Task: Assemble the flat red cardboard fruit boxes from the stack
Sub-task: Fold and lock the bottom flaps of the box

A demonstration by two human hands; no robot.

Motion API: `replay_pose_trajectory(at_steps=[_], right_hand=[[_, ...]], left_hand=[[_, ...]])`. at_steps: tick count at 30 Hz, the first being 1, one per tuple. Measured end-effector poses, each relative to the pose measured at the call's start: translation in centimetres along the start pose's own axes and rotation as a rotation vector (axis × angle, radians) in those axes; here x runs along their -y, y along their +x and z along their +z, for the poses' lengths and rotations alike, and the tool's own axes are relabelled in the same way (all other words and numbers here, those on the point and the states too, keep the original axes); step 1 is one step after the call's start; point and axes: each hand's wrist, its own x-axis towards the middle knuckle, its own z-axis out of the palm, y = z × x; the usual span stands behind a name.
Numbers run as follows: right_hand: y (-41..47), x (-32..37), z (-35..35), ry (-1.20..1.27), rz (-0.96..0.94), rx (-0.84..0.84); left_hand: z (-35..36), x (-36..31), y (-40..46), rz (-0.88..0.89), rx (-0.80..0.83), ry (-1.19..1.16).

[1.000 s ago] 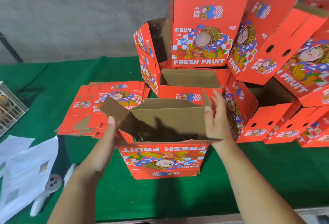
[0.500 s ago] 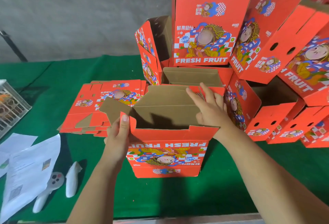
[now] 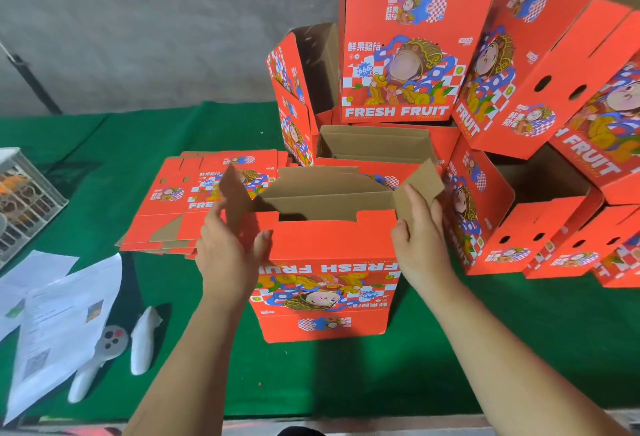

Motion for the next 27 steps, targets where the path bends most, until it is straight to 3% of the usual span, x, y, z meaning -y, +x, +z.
replay_pose_trajectory(at_steps=[3, 6, 11, 18, 23, 27], right_hand=[[-0.2, 0.5, 0.0, -0.152, -0.160, 0.145], [-0.7, 0.1, 0.5, -0.233, -0.257, 0.344], [-1.0, -0.7, 0.8, -0.202, -0.246, 0.307], [-1.2, -0.7, 0.0, -0.237, -0.225, 0.352], [-1.5, -1.4, -1.9, -0.281, -0.302, 0.374], [-2.0, -2.0, -2.5, -0.233, -0.315, 0.388]], left_hand=[[0.2, -0.2, -0.2, 0.059, -0.015, 0.007], [0.2, 0.1, 0.6, 0.174, 0.070, 0.177], [-0.1, 0.6, 1.2, 0.311, 0.083, 0.327], [1.0, -0.8, 1.6, 0.537, 0.324, 0.100], [1.2, -2.9, 4.0, 0.603, 0.212, 0.157], [1.7, -3.9, 5.2, 0.609, 0.410, 0.138]])
